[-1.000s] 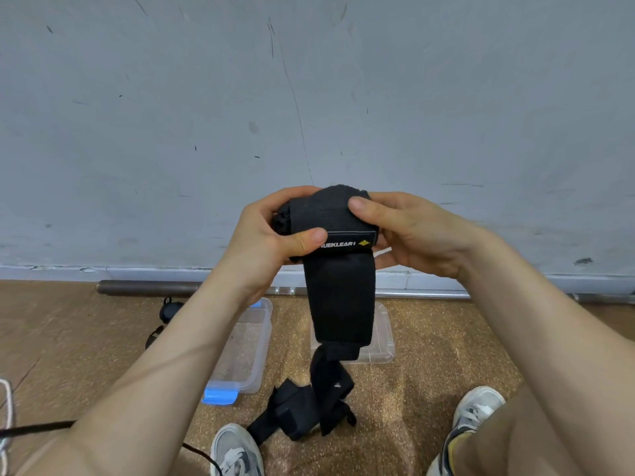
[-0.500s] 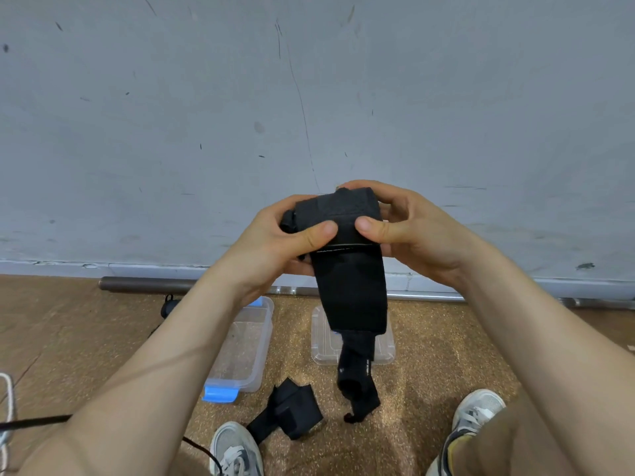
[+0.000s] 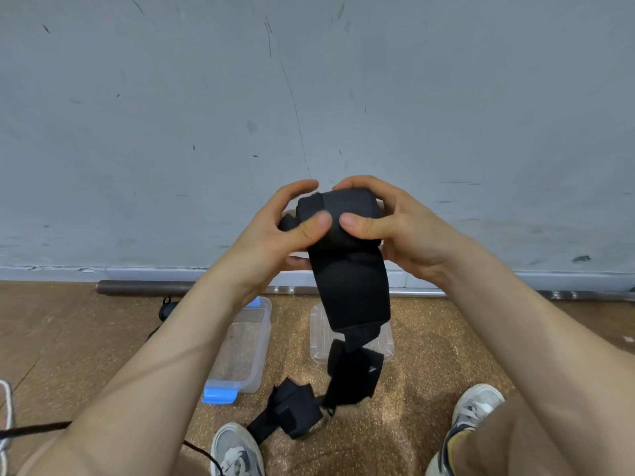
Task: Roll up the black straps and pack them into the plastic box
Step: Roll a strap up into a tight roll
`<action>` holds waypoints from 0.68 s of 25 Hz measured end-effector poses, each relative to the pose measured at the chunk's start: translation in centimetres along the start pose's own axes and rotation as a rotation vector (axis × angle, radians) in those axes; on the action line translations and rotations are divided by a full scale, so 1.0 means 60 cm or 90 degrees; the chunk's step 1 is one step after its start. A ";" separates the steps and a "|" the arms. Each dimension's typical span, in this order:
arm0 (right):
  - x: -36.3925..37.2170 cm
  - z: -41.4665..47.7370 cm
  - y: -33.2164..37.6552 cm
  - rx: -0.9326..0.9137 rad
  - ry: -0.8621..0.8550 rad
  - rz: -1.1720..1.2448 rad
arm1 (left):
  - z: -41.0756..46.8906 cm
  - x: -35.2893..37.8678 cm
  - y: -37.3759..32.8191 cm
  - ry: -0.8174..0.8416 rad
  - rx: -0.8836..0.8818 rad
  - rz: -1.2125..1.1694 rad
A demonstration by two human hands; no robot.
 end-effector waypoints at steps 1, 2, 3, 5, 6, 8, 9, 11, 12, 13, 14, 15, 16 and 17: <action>0.000 -0.001 -0.002 -0.006 -0.002 0.002 | 0.001 -0.001 0.000 0.000 -0.029 -0.022; 0.000 -0.002 -0.003 -0.010 -0.001 0.000 | 0.000 -0.001 -0.001 -0.001 -0.030 -0.026; 0.000 -0.004 -0.004 -0.010 0.005 -0.004 | -0.001 0.000 -0.003 -0.004 -0.012 -0.022; 0.000 -0.008 0.001 0.007 0.031 -0.030 | -0.006 0.003 -0.009 -0.027 0.036 -0.007; 0.000 -0.009 0.005 0.024 0.042 -0.048 | -0.007 0.003 -0.012 -0.038 0.056 0.004; 0.003 -0.013 0.008 0.063 0.033 -0.076 | -0.007 0.002 -0.011 -0.051 0.081 0.033; 0.006 -0.014 0.007 0.075 0.014 -0.081 | -0.004 0.000 -0.007 -0.056 0.094 0.052; 0.013 -0.014 0.003 0.071 -0.038 -0.072 | 0.000 -0.001 0.004 -0.065 0.126 0.115; 0.016 -0.014 0.001 0.058 -0.062 -0.062 | 0.001 0.002 0.011 -0.066 0.139 0.153; 0.019 -0.013 -0.001 0.044 -0.082 -0.053 | 0.000 0.007 0.017 -0.065 0.149 0.186; 0.019 -0.012 0.000 0.033 -0.096 -0.046 | 0.000 0.013 0.022 -0.061 0.152 0.207; 0.018 -0.012 0.002 0.026 -0.103 -0.035 | 0.000 0.019 0.025 -0.050 0.155 0.215; 0.017 -0.012 0.004 0.024 -0.106 -0.021 | -0.001 0.023 0.028 -0.034 0.162 0.214; 0.016 -0.012 0.004 0.025 -0.104 -0.004 | -0.001 0.027 0.029 -0.018 0.169 0.211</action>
Point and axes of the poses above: each hand's wrist, its own z-axis towards the middle knuckle, its own x-axis out of the palm, y = z × x, the point moved 3 cm from there along z, towards the middle knuckle, and after that the axes turned 9 degrees about -y, right-handed, at the moved point
